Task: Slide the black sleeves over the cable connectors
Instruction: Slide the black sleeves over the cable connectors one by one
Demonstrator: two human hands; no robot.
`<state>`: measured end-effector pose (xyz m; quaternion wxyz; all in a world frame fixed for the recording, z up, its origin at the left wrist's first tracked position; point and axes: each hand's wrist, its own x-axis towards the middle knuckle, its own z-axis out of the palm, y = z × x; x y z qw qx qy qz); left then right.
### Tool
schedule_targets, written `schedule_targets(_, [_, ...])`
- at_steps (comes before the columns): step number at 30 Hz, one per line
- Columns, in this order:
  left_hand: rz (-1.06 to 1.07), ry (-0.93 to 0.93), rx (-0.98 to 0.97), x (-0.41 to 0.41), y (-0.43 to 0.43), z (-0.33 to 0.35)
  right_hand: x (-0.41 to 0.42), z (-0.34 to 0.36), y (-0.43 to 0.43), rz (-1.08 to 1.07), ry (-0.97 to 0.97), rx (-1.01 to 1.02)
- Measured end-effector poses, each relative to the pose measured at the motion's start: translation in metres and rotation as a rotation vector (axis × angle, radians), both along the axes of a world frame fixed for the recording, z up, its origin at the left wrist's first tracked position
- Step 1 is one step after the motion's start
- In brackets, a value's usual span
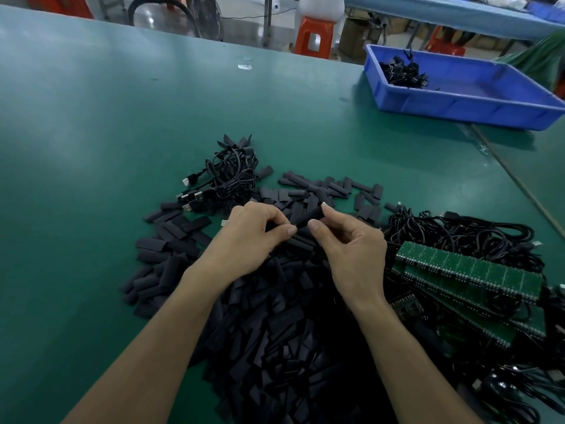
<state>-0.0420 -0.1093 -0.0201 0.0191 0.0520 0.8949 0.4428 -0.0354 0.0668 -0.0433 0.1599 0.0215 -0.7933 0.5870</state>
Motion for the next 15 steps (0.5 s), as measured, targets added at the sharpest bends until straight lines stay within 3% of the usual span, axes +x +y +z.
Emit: schedule_targets(15, [-0.049, 0.018, 0.015, 0.0015, 0.0088, -0.0023, -0.0014, -0.001, -0.0043, 0.018, 0.019, -0.016])
